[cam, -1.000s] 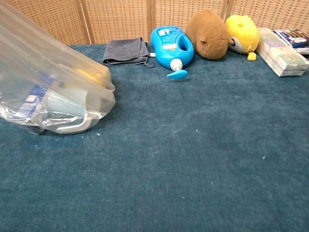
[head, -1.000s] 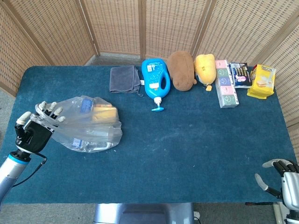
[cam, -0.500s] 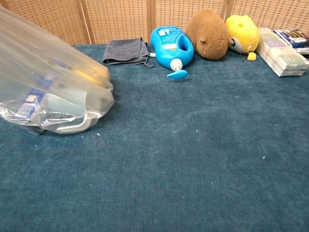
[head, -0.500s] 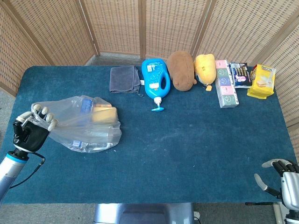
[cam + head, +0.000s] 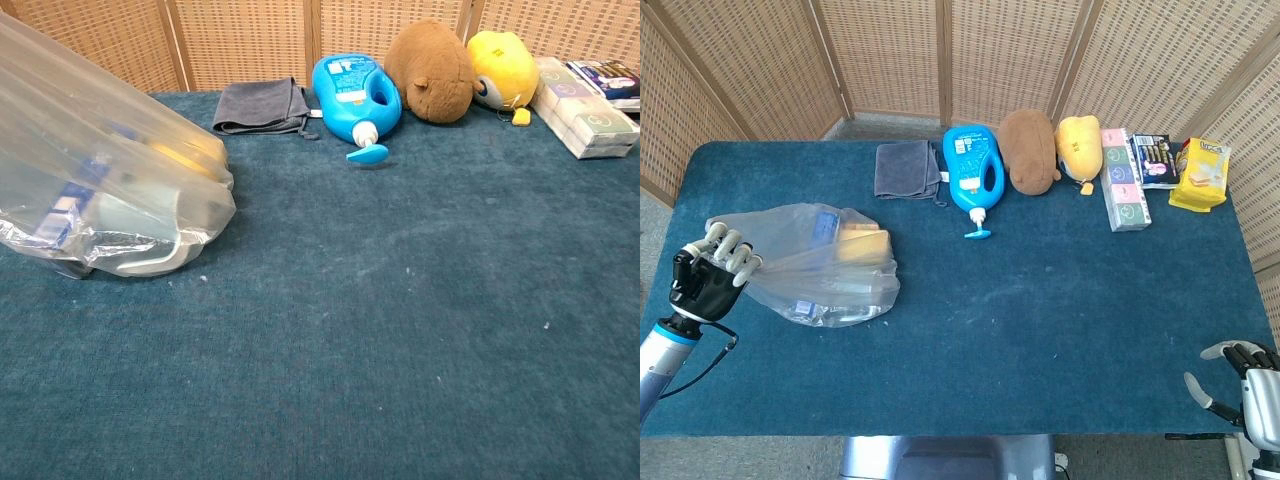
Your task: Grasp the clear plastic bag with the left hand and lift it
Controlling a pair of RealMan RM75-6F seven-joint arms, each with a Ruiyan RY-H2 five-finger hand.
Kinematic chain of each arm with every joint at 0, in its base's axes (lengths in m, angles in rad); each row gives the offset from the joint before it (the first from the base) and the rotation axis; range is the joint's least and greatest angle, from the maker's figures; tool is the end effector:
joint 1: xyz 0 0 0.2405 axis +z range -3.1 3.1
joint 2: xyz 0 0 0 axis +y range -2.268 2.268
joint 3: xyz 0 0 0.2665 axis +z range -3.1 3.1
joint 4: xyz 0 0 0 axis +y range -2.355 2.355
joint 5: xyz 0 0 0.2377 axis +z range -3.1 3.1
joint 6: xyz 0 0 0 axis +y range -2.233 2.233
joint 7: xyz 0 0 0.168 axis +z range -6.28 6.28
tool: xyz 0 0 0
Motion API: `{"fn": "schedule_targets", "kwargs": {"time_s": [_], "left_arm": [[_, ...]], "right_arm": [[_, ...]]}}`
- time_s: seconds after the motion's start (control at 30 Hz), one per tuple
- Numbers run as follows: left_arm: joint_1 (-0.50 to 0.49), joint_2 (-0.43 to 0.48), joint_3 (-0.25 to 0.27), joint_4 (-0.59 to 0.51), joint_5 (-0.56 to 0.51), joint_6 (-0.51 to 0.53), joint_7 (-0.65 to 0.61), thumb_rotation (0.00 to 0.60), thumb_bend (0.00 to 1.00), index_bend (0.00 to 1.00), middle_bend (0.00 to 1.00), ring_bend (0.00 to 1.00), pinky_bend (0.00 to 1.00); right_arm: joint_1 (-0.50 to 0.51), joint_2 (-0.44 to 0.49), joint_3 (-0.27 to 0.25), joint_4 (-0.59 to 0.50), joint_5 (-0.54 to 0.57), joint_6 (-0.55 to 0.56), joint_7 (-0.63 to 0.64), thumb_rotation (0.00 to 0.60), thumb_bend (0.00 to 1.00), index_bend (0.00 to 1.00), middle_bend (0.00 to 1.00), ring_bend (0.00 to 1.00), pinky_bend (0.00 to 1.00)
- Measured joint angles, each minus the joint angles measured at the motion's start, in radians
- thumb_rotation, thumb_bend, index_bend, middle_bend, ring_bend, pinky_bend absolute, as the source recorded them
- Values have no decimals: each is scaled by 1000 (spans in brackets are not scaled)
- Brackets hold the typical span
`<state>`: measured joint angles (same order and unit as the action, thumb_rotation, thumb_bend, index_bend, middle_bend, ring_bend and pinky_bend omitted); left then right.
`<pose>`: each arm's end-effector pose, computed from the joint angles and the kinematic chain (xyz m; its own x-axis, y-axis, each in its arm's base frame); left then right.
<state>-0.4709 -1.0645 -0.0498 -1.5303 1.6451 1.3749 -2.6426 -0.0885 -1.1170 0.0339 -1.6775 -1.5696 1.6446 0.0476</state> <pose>-0.2394 0.3212 0.1398 -0.8166 0.3115 -0.4859 -0.3804 0.3427 0.8590 -0.3281 -0.1466 0.1507 0.3012 0.0808 0.9501 -0.9523 0.0770 0.2953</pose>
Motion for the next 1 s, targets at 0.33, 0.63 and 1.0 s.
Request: {"fn": "schedule_targets", "kwargs": {"time_s": [0.33,0.63,1.0], "left_arm": [[-53,78,-10,-67,28,-17,-16,311,801,572,656,669,726],[-79,111,-28,-103,15,-20,-11,310,764,572,656,669,726],[-177,227,-112,-211,-50,-131,10,320,764,572,656,669,752]], "right_arm": [[-2,0,1,2,2,2,4,123,323,448,420,318,232],[-1,-3,2,6,3,0,10,126,323,448,420,318,232],[-4,-4,1,8,1,5,17,127,323,448,420,318,233]]}}
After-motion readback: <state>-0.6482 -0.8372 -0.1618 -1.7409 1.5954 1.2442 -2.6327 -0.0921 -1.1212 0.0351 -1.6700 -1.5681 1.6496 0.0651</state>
